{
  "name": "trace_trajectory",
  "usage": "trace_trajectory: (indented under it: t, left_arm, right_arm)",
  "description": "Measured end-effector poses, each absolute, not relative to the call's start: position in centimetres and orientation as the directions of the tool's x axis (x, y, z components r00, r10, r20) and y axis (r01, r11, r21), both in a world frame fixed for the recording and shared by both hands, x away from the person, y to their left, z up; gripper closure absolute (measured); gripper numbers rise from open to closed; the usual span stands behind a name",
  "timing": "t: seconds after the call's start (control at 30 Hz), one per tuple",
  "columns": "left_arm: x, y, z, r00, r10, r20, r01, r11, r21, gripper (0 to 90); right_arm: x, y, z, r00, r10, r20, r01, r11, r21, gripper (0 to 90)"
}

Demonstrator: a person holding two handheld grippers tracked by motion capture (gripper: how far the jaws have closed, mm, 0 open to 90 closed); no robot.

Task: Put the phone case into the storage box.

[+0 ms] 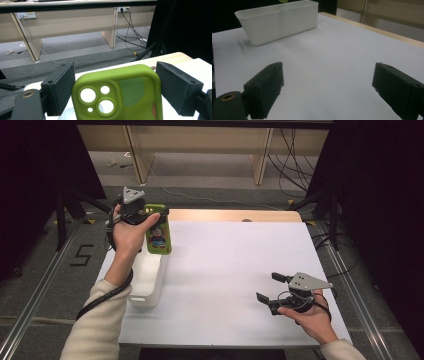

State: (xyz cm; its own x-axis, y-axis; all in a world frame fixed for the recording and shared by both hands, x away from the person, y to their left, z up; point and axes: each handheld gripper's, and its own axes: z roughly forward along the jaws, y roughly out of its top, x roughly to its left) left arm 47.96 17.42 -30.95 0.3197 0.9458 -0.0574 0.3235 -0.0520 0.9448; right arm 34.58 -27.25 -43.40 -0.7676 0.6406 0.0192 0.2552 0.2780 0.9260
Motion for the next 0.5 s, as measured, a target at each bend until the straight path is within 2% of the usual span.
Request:
trace_trajectory:
  t: [0.5]
  left_arm:
    - [48.06,17.87,-30.96,0.312,0.948,-0.059,0.325,-0.048,0.945,17.4]
  right_arm:
    - [34.58,-27.25,-43.39,-0.768,0.641,0.02,0.255,0.277,0.926,11.3]
